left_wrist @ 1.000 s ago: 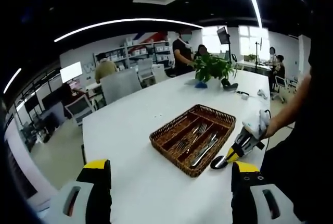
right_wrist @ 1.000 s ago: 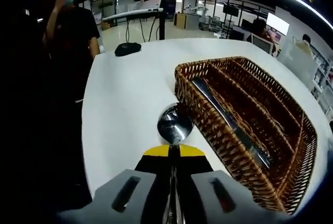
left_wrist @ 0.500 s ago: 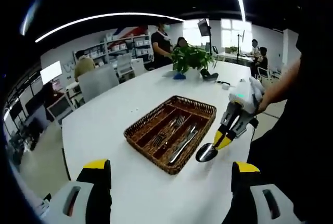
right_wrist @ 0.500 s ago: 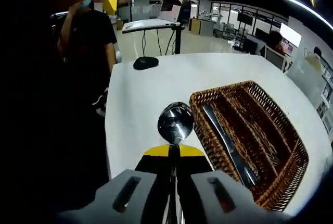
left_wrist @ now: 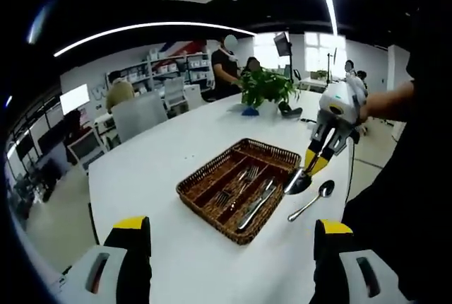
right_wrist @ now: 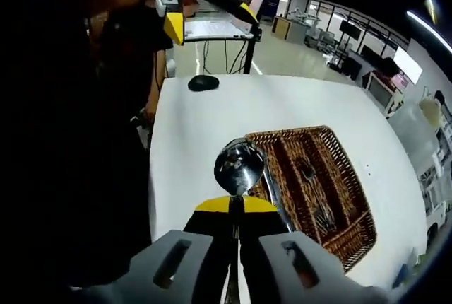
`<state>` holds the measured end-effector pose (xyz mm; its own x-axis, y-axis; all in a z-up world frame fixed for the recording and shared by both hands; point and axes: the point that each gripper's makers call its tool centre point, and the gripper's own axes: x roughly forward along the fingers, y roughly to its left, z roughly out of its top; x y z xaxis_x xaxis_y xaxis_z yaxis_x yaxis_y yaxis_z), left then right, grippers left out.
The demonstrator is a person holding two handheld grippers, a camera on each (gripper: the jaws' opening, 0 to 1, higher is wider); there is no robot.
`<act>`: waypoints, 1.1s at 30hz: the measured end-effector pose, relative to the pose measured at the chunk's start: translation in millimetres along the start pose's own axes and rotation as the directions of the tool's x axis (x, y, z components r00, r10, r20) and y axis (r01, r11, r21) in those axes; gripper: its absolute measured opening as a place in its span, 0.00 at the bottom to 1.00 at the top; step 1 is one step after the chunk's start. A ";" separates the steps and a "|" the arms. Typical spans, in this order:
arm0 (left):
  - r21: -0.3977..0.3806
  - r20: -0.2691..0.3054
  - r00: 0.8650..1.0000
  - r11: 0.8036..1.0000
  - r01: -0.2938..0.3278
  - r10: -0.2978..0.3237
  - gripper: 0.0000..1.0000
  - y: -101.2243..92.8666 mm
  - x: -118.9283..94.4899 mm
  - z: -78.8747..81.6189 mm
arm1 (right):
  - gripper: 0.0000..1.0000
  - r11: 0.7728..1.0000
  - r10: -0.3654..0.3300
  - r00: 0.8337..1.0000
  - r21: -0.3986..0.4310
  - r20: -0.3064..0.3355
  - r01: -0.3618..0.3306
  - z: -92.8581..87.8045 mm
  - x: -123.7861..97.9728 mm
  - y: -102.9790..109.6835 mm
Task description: Arrange the knives, forks, and spoons in their matching storage slots by inserting each utensil handle-first until every utensil is classified and aligned in the correct compartment
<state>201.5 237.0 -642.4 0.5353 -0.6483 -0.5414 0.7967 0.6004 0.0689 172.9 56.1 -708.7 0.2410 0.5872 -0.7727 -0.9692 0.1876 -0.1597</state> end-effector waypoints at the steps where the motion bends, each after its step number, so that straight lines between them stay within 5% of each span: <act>1: -0.005 0.001 1.000 1.000 0.001 -0.001 1.00 0.0 -0.2 -0.2 | 0.00 1.000 0.007 1.000 -0.012 0.006 -0.006 8.4 -8.0 -2.4; 7: -0.019 0.020 1.000 1.000 0.003 -0.002 1.00 -0.4 -4.6 3.8 | 0.00 0.996 -0.005 1.000 -0.091 -0.015 0.004 42.4 -44.7 -22.1; 16: -0.013 0.022 1.000 1.000 -0.013 0.013 1.00 4.3 -8.4 6.3 | 0.00 0.987 0.003 0.998 -0.157 -0.067 -0.014 56.5 -63.5 -28.2; 21: -0.021 0.019 1.000 1.000 -0.015 0.016 1.00 5.1 -8.1 3.8 | 0.00 0.983 0.007 0.999 -0.182 -0.046 -0.016 72.4 -77.5 -26.4; 33: -0.025 0.021 1.000 1.000 -0.010 0.011 1.00 2.4 -4.7 4.0 | 0.00 0.981 0.027 0.998 -0.190 -0.059 -0.038 72.5 -77.3 -28.8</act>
<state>202.0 239.6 -636.3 0.5497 -0.6512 -0.5232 0.7840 0.6185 0.0539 185.9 62.3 -599.8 0.2115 0.5445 -0.8117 -0.9696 0.0121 -0.2445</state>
